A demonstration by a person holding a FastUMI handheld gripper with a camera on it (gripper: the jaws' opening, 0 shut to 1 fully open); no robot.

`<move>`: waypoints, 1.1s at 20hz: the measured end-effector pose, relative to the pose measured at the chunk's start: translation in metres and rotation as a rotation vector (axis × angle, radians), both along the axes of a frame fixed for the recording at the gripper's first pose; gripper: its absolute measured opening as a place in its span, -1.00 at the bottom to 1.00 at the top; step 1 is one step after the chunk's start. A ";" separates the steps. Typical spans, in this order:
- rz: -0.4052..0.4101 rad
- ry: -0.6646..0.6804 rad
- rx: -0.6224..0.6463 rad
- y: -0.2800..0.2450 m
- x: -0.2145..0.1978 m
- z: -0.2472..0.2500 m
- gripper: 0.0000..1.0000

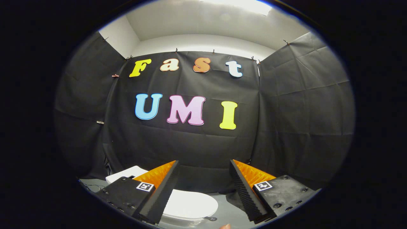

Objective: Open the toilet lid.

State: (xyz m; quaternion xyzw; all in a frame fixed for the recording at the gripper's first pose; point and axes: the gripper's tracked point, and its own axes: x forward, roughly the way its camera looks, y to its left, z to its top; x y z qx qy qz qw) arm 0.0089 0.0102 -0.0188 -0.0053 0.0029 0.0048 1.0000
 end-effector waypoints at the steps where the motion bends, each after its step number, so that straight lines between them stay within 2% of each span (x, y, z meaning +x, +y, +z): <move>1: -0.002 0.002 0.001 -0.001 0.002 -0.003 0.97; 7: -0.004 -0.013 0.008 -0.008 0.016 -0.029 0.96; 12: 0.040 -0.035 -0.009 -0.009 0.030 -0.065 0.96; 16: 0.050 -0.035 -0.081 -0.020 0.043 -0.110 0.96; 22: 0.088 0.050 -0.020 -0.034 0.059 -0.199 0.97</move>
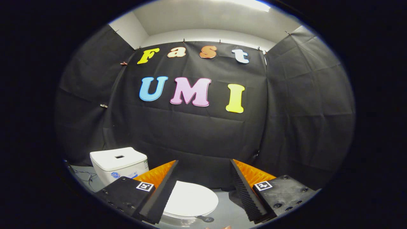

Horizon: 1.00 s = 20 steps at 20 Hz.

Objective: Open the toilet lid.

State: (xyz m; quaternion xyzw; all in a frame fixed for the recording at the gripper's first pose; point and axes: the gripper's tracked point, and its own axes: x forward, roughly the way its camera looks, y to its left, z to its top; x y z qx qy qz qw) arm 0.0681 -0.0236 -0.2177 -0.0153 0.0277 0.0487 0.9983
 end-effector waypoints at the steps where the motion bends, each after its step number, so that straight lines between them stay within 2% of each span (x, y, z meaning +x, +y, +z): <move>1: 0.002 0.015 0.001 -0.005 0.001 -0.015 0.97; 13: 0.012 0.244 0.040 -0.076 0.016 -0.157 0.98; 16: 0.013 0.325 0.126 -0.084 0.017 -0.190 0.98; 20: -0.011 0.441 0.307 -0.093 0.011 -0.240 0.98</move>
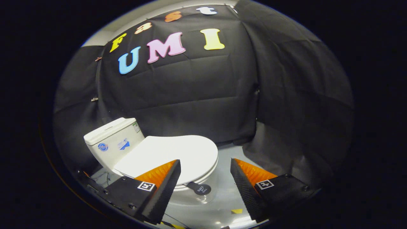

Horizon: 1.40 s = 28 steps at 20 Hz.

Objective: Open the toilet lid.

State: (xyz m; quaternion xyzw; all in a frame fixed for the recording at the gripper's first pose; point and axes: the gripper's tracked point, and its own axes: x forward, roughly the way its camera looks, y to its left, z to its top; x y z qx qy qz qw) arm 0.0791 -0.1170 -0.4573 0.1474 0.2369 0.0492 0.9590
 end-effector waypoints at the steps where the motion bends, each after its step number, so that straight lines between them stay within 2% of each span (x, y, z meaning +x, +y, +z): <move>1: -0.012 0.025 0.034 -0.002 -0.001 -0.012 0.98; 6: -0.030 0.180 0.187 -0.006 -0.003 -0.067 0.98; 12: -0.126 0.347 0.533 -0.006 0.014 -0.111 0.99; 19: -0.109 0.467 0.775 0.036 0.018 -0.143 0.92; 22: -0.185 0.481 0.901 0.040 0.038 -0.152 0.05; 23: -0.192 0.454 0.955 0.036 0.035 -0.140 -0.23; 24: -0.224 0.434 0.956 0.034 0.040 -0.138 -0.52; 25: -0.204 0.429 0.947 0.039 0.032 -0.137 -0.81; 28: -0.195 0.453 0.914 0.047 0.036 -0.133 -0.87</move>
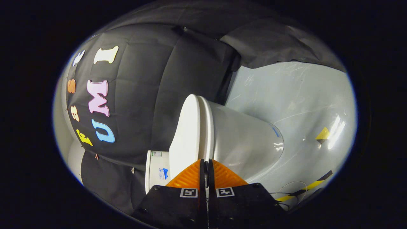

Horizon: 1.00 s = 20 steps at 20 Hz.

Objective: Open the toilet lid.

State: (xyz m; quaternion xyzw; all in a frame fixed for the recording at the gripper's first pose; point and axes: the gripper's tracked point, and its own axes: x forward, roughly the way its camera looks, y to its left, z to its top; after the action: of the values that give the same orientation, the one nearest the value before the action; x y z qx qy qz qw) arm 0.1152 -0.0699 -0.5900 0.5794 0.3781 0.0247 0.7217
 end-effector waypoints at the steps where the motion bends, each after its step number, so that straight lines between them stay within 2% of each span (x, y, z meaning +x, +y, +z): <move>1: 0.013 0.001 -0.021 -0.001 0.002 0.006 -0.88; 11: 0.096 -0.064 -0.233 0.013 0.016 0.103 -0.89; 15: 0.109 -0.104 -0.262 0.027 0.020 0.148 -0.89; 20: 0.123 -0.144 -0.365 0.047 0.023 0.192 -0.89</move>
State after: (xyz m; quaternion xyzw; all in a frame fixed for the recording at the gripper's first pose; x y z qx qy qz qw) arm 0.1380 -0.0229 -0.3981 0.4114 0.3586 0.0412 0.8370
